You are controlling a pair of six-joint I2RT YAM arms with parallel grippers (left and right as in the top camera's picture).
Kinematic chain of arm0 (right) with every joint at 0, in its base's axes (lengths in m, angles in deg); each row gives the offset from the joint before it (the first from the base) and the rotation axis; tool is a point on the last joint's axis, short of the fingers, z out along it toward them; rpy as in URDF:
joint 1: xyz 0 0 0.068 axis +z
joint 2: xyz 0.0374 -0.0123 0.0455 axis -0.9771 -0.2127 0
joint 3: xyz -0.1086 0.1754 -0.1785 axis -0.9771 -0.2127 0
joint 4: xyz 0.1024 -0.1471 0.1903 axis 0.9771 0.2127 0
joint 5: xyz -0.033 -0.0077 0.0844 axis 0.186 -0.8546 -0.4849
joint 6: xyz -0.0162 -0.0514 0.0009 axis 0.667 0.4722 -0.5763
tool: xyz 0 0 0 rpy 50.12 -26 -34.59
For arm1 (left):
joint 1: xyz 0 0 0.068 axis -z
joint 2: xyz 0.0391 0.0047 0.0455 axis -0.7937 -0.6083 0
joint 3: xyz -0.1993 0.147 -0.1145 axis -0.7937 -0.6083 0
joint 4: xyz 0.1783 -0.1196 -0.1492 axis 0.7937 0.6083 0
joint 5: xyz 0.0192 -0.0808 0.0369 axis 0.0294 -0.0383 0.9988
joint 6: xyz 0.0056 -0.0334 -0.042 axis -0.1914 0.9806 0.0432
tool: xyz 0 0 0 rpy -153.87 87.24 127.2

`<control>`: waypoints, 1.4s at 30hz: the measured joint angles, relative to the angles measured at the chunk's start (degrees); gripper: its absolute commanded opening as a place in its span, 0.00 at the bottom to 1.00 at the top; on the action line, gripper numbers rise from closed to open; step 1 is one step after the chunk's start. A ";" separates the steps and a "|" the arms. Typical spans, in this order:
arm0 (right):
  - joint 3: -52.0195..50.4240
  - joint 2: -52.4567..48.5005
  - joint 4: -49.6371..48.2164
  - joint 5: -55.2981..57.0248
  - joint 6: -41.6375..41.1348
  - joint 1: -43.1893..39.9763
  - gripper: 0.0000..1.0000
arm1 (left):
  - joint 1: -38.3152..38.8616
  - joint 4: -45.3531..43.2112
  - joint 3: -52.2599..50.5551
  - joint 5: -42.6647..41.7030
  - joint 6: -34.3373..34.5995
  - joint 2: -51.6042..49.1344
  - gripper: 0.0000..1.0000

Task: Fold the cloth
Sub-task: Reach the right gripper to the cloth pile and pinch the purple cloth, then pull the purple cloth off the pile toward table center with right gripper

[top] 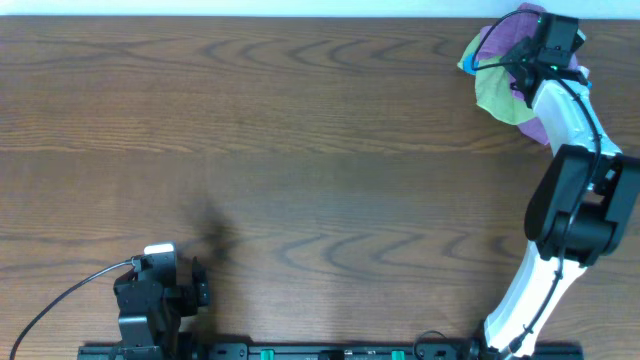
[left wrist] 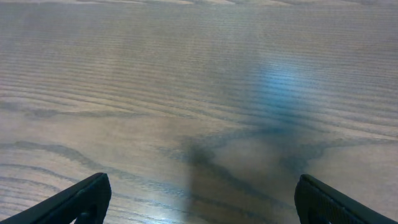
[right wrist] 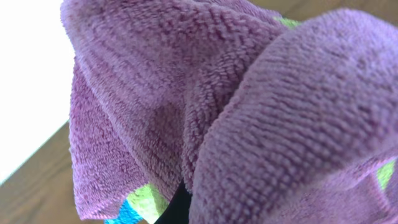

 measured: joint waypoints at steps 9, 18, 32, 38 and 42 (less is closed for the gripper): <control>0.09 12.85 10.32 0.85 13.94 1.77 0.02 | 0.00 0.00 0.00 -0.02 0.00 0.00 0.95; 0.46 24.13 31.45 0.24 23.41 9.33 0.02 | 0.00 0.00 0.00 0.00 0.00 0.00 0.95; 0.46 35.58 52.68 -5.62 26.60 34.29 0.02 | 0.00 0.00 0.00 -0.02 0.00 0.00 0.95; 0.46 35.67 51.95 -9.46 26.25 46.64 0.02 | 0.00 0.00 0.00 0.00 0.00 0.00 0.95; 0.46 35.67 49.16 -10.60 24.90 52.41 0.02 | 0.00 0.00 0.00 -0.02 0.00 0.00 0.95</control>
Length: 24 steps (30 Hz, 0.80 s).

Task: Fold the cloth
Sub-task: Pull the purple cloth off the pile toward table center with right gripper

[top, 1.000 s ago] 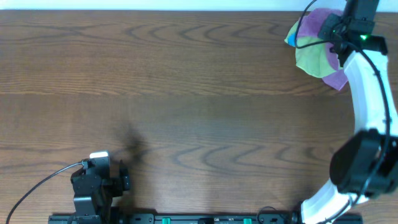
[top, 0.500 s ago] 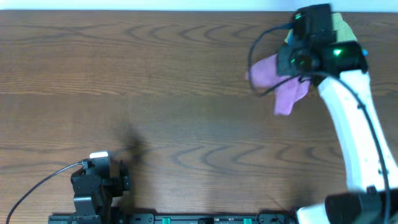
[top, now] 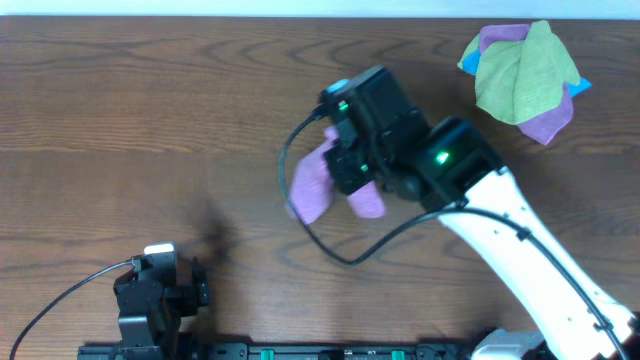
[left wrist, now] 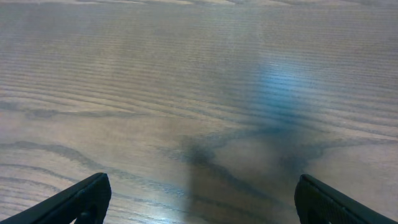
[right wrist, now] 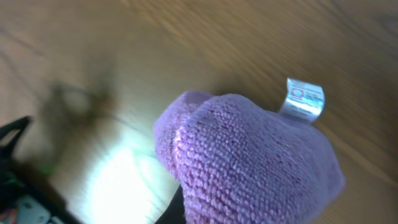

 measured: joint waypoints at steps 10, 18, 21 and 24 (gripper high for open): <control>0.11 -5.99 -2.49 2.19 -1.73 0.09 0.02 | 0.00 0.00 0.00 0.00 0.00 0.00 0.95; 0.04 -23.37 -10.47 15.30 -6.56 -14.62 0.90 | 0.00 0.00 0.00 0.02 0.00 0.00 0.95; -0.09 -23.85 -8.48 15.17 -8.33 -19.34 0.94 | 0.00 0.00 0.00 0.02 0.00 0.00 0.95; -0.09 -21.70 -7.17 10.82 -8.87 -22.49 0.92 | 0.00 0.00 0.00 0.02 0.00 0.00 0.96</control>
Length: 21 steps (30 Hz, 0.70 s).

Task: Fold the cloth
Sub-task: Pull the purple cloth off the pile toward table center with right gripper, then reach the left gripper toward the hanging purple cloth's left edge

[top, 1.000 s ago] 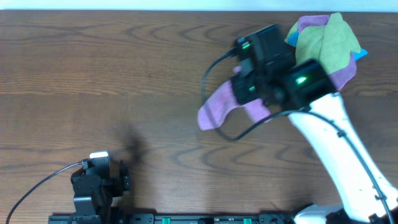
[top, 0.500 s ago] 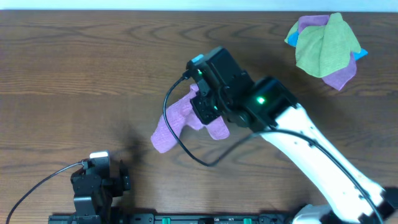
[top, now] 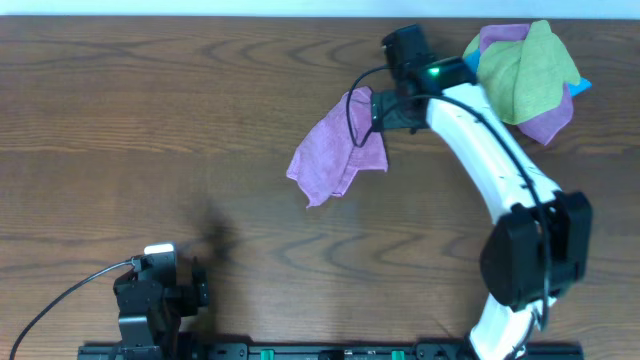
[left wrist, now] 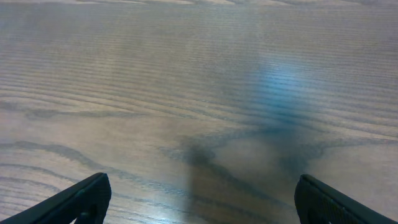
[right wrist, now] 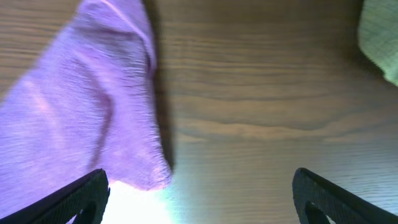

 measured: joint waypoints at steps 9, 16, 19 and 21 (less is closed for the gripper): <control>-1.25 4.68 3.39 -11.45 -0.63 0.02 0.74 | 0.00 -0.17 0.00 -0.02 0.00 0.00 0.96; -15.69 4.63 -8.48 -16.50 -1.77 -0.35 0.68 | 0.00 -3.50 -0.09 -4.63 -0.07 0.00 0.95; -20.68 4.63 -13.33 -17.46 -2.73 -1.09 0.66 | 0.00 -4.11 -0.11 -8.50 -0.07 0.00 0.95; -22.91 4.63 -15.96 -17.75 -3.19 -1.44 0.65 | 0.00 -4.09 -0.11 -11.50 -0.04 0.00 0.95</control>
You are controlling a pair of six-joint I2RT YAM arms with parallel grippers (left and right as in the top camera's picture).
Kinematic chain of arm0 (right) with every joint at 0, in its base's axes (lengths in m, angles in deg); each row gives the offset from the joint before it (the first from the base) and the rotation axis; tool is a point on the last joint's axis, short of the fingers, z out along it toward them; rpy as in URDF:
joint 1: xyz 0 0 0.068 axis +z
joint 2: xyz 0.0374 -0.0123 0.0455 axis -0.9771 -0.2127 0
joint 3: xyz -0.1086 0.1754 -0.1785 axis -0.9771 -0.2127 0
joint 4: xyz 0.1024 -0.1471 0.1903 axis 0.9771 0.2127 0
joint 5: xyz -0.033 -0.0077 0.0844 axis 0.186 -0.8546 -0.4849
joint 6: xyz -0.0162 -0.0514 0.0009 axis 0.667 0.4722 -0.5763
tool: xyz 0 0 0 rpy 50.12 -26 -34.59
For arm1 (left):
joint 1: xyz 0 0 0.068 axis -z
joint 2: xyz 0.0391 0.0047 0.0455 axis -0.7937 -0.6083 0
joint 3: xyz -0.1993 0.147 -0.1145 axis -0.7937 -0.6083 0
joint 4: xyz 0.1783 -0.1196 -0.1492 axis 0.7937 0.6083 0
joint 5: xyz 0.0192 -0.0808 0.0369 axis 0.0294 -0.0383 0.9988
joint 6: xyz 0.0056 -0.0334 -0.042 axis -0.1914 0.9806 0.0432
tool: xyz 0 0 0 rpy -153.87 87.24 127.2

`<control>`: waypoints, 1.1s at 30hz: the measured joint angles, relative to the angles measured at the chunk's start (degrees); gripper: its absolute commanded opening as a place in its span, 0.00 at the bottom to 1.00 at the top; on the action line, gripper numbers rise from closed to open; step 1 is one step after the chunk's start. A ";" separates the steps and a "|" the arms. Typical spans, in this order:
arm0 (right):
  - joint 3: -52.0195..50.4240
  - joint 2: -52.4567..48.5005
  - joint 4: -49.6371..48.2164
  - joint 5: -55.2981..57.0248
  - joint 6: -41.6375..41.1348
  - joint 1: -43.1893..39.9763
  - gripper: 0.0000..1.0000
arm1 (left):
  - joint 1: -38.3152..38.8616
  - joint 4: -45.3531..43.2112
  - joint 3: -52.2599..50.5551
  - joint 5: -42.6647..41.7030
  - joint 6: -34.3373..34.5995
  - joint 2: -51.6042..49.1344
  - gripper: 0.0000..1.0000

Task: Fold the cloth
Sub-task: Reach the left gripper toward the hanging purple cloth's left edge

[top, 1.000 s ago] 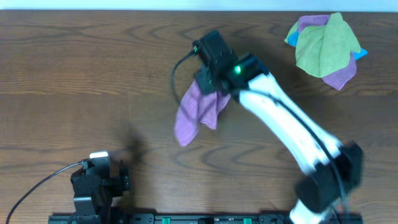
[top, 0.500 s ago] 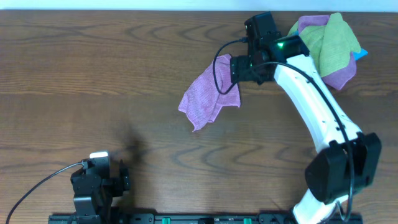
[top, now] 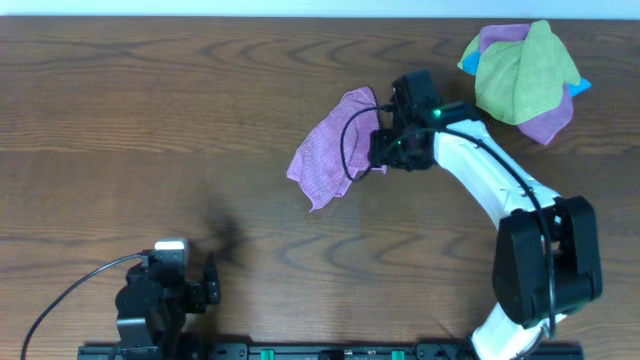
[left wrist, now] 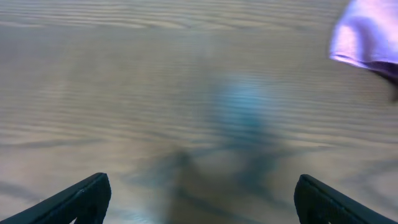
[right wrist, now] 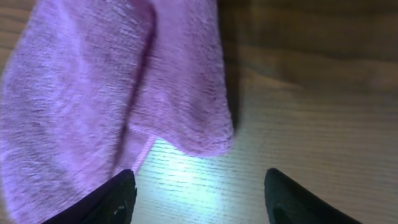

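Observation:
A purple cloth (top: 330, 150) lies crumpled and partly doubled over on the wooden table (top: 150, 120), near the middle. My right gripper (top: 382, 150) hovers open at the cloth's right edge; in the right wrist view its fingers (right wrist: 115, 199) straddle bare wood just below the cloth's folded corner (right wrist: 186, 118), nothing between them. My left gripper (top: 205, 285) sits open low at the table's front left, far from the cloth; a corner of the cloth (left wrist: 367, 43) shows at the upper right of the left wrist view.
A heap of other cloths, green on top (top: 520, 72) with purple and blue beneath, lies at the table's back right corner. The right arm's cable loops over the purple cloth's right edge.
The right gripper has come nearer and lower, from above the cloth's upper right to its right edge. The left gripper has turned and shifted slightly, the cloth now showing in its view.
The right gripper was at the heap of cloths at the back right, buried in purple fabric. It then held a bunched purple cloth over the table's middle. Then the cloth lay spread on the table with the gripper open. Now the gripper stands at the cloth's right edge.

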 measured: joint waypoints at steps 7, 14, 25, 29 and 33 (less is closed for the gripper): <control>-5.44 0.00 -9.42 -0.59 -2.03 -0.81 0.61 | 0.00 -0.02 0.00 -13.22 1.88 0.00 0.95; -6.91 -0.85 -13.55 -0.72 -3.32 -0.85 0.58 | 0.00 -0.02 0.00 -18.97 6.47 0.00 0.95; -6.93 -5.14 -16.02 -0.81 -5.90 -0.87 0.01 | 0.00 -0.39 0.00 -20.46 11.43 0.00 0.95; -6.93 -4.44 -13.22 -0.79 -5.92 -0.92 0.01 | 0.00 -6.64 0.00 -20.72 18.27 -0.04 0.96; -7.13 0.46 -9.38 -0.70 -5.92 -0.72 0.01 | 0.00 -11.80 0.22 -21.16 24.85 -1.31 0.96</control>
